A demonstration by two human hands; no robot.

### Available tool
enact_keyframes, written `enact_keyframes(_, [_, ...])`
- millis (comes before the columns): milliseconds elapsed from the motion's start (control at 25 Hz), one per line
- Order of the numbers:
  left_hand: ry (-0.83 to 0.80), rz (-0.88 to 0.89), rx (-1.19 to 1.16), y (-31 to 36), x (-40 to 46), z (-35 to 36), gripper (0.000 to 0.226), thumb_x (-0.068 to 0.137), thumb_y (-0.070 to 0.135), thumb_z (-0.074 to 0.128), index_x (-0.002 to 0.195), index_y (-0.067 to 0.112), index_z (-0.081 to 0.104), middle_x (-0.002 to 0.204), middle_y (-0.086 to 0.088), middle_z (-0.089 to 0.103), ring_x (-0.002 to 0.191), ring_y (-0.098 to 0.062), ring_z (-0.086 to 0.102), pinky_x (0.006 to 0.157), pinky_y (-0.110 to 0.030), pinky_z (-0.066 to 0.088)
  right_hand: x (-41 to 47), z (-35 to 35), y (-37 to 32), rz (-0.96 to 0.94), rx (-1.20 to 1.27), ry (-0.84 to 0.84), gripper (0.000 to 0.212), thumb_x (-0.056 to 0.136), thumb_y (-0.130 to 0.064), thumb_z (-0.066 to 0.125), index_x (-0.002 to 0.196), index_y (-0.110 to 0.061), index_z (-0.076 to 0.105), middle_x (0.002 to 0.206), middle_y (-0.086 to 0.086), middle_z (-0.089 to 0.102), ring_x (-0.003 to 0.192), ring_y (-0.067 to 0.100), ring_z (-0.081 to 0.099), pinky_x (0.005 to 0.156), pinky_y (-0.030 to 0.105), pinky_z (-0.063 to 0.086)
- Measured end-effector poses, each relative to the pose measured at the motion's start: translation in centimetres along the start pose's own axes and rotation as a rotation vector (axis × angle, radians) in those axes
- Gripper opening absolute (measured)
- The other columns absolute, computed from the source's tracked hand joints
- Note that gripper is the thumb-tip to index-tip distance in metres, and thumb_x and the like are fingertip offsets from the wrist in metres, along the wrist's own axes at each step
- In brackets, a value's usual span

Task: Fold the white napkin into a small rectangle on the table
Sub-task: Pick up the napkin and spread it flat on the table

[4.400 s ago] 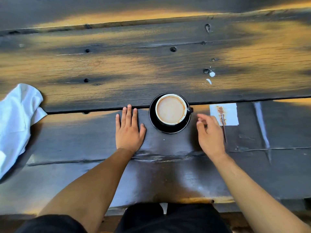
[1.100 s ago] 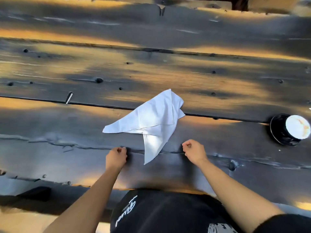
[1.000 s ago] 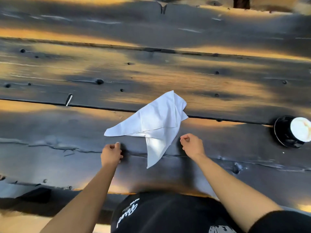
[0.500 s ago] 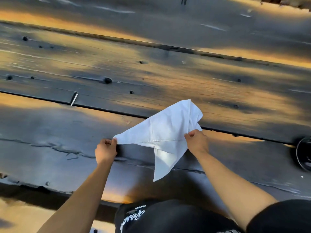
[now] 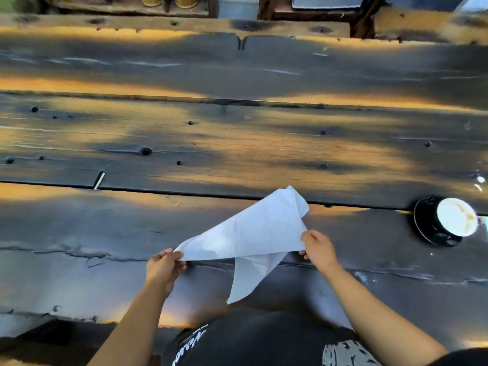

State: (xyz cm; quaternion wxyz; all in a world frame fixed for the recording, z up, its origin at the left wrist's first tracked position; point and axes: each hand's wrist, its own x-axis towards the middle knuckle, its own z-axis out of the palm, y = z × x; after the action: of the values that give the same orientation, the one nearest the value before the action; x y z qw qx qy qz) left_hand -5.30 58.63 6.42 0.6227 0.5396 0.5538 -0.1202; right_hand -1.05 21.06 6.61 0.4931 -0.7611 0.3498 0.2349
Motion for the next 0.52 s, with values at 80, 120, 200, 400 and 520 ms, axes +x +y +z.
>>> enact_keyframes(80, [-0.079,-0.155,0.016,-2.5,-1.8,0.6,0.011,0.089,-0.008,0.062,0.089,0.002,0.058,0.068,-0.014,0.056,0.055,-0.021,0.054,0.047,-0.027,0.053,-1.5,-2.3,3.3,0.042,0.058,0.026,0.022,0.093,-0.014,0.05,0.074,-0.007,0.058,0.069,0.013,0.06,0.056,0.02,0.055,0.058,0.033,0.045])
enact_keyframes(120, [-0.125,-0.228,0.062,-3.7,-2.6,0.8,0.009,0.089,-0.008,0.063,0.088,0.0,0.059,0.063,-0.013,0.056,0.054,-0.02,0.054,0.044,-0.025,0.052,-2.2,-3.5,5.1,0.071,0.082,0.049,0.022,0.094,-0.012,0.05,0.075,-0.006,0.058,0.069,0.015,0.06,0.055,0.02,0.055,0.057,0.033,0.045])
enact_keyframes(200, [-0.201,-0.324,0.217,-5.8,-3.9,1.1,0.008,0.089,-0.006,0.065,0.086,-0.001,0.06,0.055,-0.01,0.054,0.049,-0.019,0.052,0.041,-0.023,0.05,-3.4,-5.5,8.3,0.152,0.151,0.098,0.02,0.093,-0.01,0.05,0.078,-0.003,0.062,0.068,0.016,0.06,0.056,0.022,0.056,0.057,0.034,0.045])
enact_keyframes(400, [-0.368,-0.328,0.367,-6.4,-6.0,3.3,0.015,0.09,0.014,0.072,0.085,0.006,0.061,0.062,-0.008,0.058,0.054,-0.02,0.058,0.054,-0.029,0.047,-4.4,-8.3,11.5,0.298,0.38,0.06,0.019,0.095,-0.017,0.05,0.094,-0.006,0.066,0.08,0.013,0.069,0.072,0.026,0.063,0.065,0.036,0.048])
enact_keyframes(520, [-0.398,-0.231,0.158,-2.8,-5.5,6.5,0.016,0.098,0.02,0.062,0.104,0.006,0.063,0.093,-0.014,0.071,0.074,-0.025,0.071,0.073,-0.036,0.054,-2.7,-9.0,8.0,0.257,0.507,-0.044,0.019,0.097,-0.02,0.053,0.104,-0.007,0.065,0.097,0.015,0.071,0.095,0.032,0.069,0.086,0.041,0.053])
